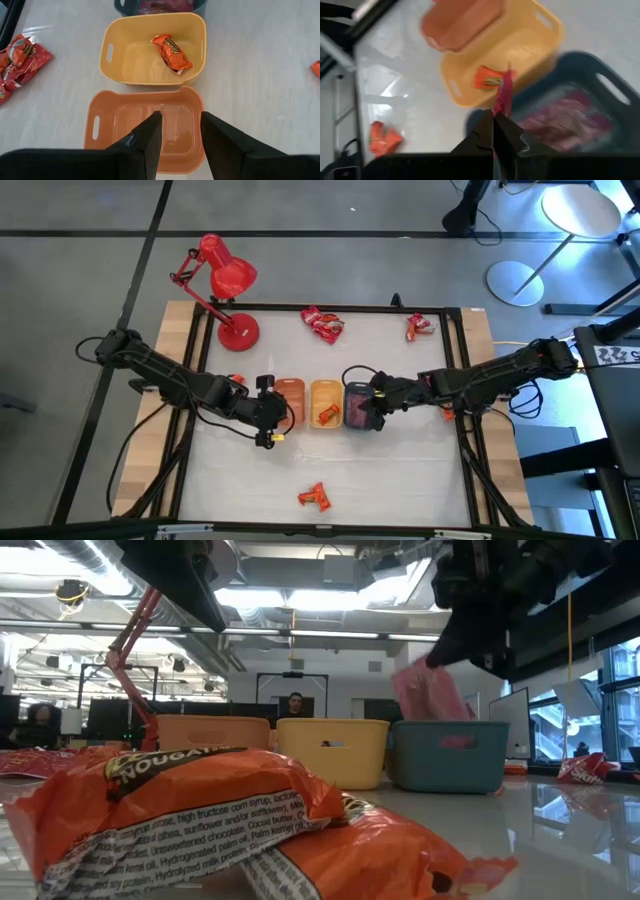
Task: Sort candy
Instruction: Put the pink candy into the blue bin
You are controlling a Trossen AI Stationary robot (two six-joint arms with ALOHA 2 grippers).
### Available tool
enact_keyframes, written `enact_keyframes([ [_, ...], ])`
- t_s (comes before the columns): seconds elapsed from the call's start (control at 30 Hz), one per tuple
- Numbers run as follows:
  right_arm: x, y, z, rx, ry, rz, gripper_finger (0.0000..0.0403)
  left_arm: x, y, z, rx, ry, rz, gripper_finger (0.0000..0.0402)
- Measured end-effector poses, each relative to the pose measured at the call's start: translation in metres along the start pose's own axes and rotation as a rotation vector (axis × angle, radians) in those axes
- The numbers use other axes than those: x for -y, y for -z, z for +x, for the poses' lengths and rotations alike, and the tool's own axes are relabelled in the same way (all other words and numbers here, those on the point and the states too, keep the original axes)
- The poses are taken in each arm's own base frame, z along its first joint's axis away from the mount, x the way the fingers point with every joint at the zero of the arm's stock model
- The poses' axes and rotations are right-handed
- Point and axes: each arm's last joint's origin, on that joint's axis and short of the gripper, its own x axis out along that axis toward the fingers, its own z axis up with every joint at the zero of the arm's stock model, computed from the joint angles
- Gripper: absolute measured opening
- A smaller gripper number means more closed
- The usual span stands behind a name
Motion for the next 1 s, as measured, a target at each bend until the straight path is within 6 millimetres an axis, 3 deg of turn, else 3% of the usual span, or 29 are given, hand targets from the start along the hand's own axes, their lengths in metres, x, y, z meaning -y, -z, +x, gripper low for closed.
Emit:
enact_keyframes([
  [0.67,0.005,0.005,0.012,-0.054,0.035,-0.005,0.0,0.0,0.0,0.0,0.0,0.0,0.0,0.0127],
  [1.0,0.013,0.009,0.02,-0.027,0.174,-0.021,0.0004,0.0,0.0,0.0,0.0,0.0,-0.001,0.0127],
])
